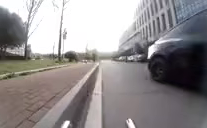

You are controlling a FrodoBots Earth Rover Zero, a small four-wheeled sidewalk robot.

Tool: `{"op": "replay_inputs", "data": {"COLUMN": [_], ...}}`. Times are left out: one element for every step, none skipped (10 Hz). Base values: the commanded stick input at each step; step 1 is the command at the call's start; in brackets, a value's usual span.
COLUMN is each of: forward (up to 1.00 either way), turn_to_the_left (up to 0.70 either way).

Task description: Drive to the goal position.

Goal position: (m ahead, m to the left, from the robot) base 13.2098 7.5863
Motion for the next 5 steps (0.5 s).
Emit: {"op": "replay_inputs", "data": {"forward": [0.67, 0.67, 0.67, 0.67, 0.67], "turn_to_the_left": [-0.13, -0.13, -0.13, -0.07, -0.01]}}
